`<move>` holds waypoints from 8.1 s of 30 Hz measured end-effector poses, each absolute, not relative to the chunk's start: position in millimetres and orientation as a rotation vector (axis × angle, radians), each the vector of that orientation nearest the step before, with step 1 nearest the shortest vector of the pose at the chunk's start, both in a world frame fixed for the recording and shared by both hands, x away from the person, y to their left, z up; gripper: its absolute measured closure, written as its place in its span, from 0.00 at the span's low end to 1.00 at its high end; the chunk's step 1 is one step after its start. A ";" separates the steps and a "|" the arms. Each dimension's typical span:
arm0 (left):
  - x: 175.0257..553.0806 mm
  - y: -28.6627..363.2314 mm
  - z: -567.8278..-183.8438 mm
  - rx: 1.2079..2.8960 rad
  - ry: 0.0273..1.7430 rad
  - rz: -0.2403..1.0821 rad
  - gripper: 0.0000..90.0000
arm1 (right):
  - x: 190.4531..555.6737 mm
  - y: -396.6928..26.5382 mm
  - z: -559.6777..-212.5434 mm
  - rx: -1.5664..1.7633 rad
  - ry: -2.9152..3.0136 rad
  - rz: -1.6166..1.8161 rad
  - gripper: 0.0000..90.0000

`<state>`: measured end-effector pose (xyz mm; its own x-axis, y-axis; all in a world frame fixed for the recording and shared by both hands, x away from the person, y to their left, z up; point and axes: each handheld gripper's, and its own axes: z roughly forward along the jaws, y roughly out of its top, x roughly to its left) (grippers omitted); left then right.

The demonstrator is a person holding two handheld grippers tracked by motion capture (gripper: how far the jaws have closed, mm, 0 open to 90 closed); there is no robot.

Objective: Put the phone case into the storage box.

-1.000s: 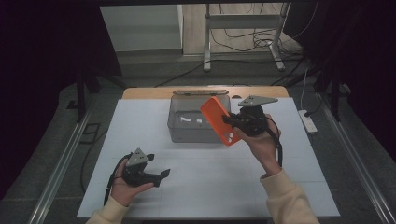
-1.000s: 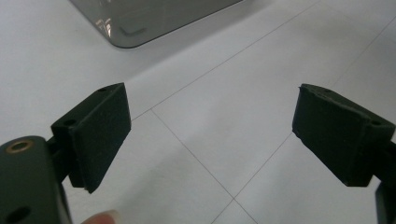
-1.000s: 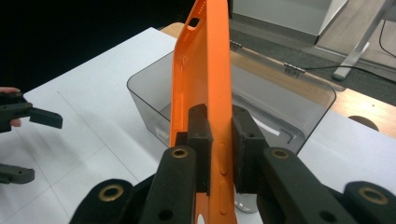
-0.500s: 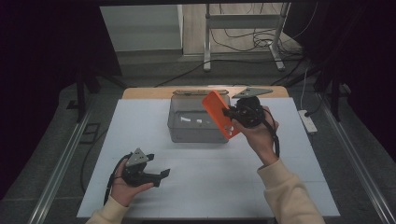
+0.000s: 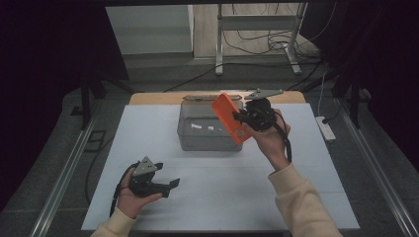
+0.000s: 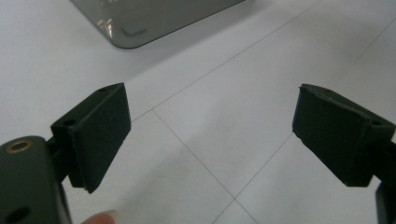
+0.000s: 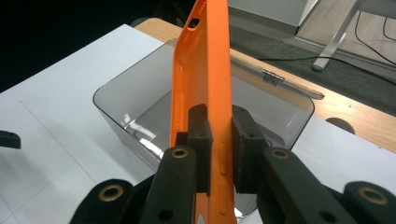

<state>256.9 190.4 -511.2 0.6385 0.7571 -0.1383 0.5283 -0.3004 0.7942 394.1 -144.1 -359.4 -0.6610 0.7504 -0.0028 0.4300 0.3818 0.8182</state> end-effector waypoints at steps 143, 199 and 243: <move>261.8 192.0 -507.5 1.974 0.984 0.282 0.13 | 456.9 -106.4 -386.3 1.436 2.063 0.782 0.89; 260.4 190.6 -507.8 1.983 0.962 0.276 0.13 | 468.4 -102.2 -409.5 1.506 2.076 0.654 0.89; 260.1 189.8 -507.9 1.985 0.957 0.274 0.13 | 475.8 -96.7 -431.5 1.528 2.079 0.568 0.89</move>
<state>260.1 189.8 -507.9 0.6772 0.7168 -0.1664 0.5204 -0.3066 0.7970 475.8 -96.7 -431.5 -0.2496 0.9576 -0.1441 0.7514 0.2854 0.5949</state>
